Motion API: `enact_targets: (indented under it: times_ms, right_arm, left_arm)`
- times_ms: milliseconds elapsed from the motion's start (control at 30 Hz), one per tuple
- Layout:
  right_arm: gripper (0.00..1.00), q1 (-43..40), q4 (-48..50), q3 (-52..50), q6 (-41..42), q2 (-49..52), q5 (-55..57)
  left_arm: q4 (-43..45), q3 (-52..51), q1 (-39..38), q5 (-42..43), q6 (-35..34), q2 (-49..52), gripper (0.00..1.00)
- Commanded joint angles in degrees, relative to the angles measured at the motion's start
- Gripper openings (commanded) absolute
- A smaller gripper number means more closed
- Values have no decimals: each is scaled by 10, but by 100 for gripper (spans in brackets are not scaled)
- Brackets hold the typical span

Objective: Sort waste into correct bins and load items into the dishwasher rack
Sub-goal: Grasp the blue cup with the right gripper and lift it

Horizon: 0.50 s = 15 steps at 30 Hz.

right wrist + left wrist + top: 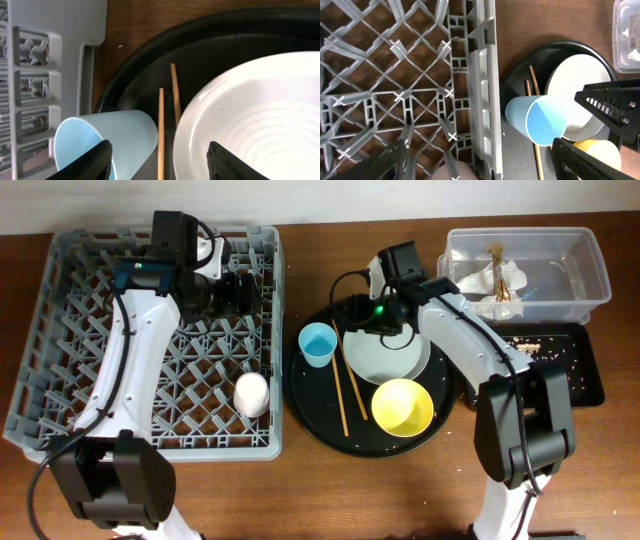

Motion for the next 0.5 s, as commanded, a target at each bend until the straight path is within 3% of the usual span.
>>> enact_targets:
  times_ms: [0,133,167,200,233,300,333,400,433,467]
  right_arm:
    - [61,23,-10,12,-34,-17,-7]
    - [45,76,-32,7,-34,-13,61]
    - [36,83,-38,7,-34,-9,76]
    - [10,84,-45,6,-33,-5,84]
    - [4,84,-45,7,-33,-5,84]
    - [4,71,-43,17,-32,-19,58]
    - [4,51,-43,33,-32,-46,-11]
    - [4,-11,-6,45,-14,-98,-190]
    - [4,-56,44,45,8,-108,-300]
    - [4,-78,85,44,29,-108,-364]
  left_arm:
    - [7,7,2,9,-1,-3,91]
    - [7,7,2,9,-1,-3,91]
    - [6,7,2,9,-1,-3,91]
    - [6,7,2,9,-1,-3,91]
    - [4,7,2,11,-1,-3,91]
    - [4,7,3,50,0,-3,91]
    - [4,7,3,88,3,-3,92]
    - [13,7,22,295,53,-3,99]
    - [20,7,38,460,100,-3,99]
    - [20,7,46,558,136,-3,99]
